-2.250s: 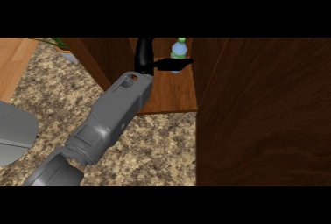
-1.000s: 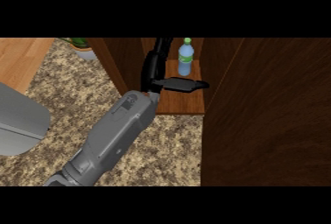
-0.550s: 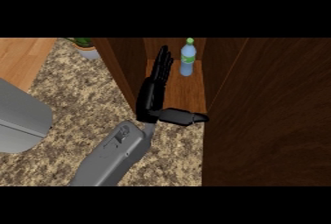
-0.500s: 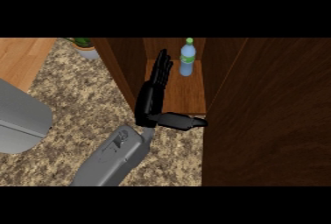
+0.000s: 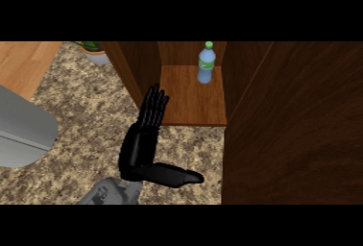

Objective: Pick up the bottled water, place it into the cabinet and close the cabinet

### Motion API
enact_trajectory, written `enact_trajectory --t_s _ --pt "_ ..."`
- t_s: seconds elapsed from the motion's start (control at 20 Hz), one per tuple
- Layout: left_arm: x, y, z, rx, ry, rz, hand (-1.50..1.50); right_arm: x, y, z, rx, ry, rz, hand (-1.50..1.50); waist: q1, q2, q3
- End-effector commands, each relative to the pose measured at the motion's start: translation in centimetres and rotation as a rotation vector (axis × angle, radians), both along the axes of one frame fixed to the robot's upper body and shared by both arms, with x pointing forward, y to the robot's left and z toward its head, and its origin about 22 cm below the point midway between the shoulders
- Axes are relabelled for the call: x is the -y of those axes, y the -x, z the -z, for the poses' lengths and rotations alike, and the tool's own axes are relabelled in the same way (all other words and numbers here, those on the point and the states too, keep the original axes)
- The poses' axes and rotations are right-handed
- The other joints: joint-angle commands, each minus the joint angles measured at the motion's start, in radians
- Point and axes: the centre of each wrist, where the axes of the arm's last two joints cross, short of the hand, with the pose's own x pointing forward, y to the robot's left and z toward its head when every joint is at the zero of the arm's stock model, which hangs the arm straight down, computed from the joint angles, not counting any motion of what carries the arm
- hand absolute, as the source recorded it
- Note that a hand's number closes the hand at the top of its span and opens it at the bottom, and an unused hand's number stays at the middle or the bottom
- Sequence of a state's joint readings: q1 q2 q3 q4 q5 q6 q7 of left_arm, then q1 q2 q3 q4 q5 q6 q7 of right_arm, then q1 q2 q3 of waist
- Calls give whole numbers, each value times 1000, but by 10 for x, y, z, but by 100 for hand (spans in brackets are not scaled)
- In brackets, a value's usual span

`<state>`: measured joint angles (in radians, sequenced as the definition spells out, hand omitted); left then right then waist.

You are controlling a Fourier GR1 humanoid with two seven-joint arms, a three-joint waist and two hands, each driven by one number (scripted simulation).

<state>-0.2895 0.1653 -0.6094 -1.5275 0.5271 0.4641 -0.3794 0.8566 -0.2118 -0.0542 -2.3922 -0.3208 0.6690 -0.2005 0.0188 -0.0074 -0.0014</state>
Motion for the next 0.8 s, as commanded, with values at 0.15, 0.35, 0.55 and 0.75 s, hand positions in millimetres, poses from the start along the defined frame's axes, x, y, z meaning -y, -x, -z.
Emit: enact_trajectory --t_s 0.15,0.35,0.55,0.75 --pt "-29 39 -13 -4 9 -12 -150 -30 1 -48 54 110 -174 150 1 2 -1" --pt "-63 56 -8 3 19 -51 -150 -41 7 -50 -5 93 -226 150 -5 3 -2" --pt "-68 67 1 9 6 -76 -150 -60 8 -53 8 78 -290 150 -21 -4 -3" --pt "-86 75 -8 18 -2 -86 -150 -73 2 -54 37 64 -311 150 -10 -4 -4"
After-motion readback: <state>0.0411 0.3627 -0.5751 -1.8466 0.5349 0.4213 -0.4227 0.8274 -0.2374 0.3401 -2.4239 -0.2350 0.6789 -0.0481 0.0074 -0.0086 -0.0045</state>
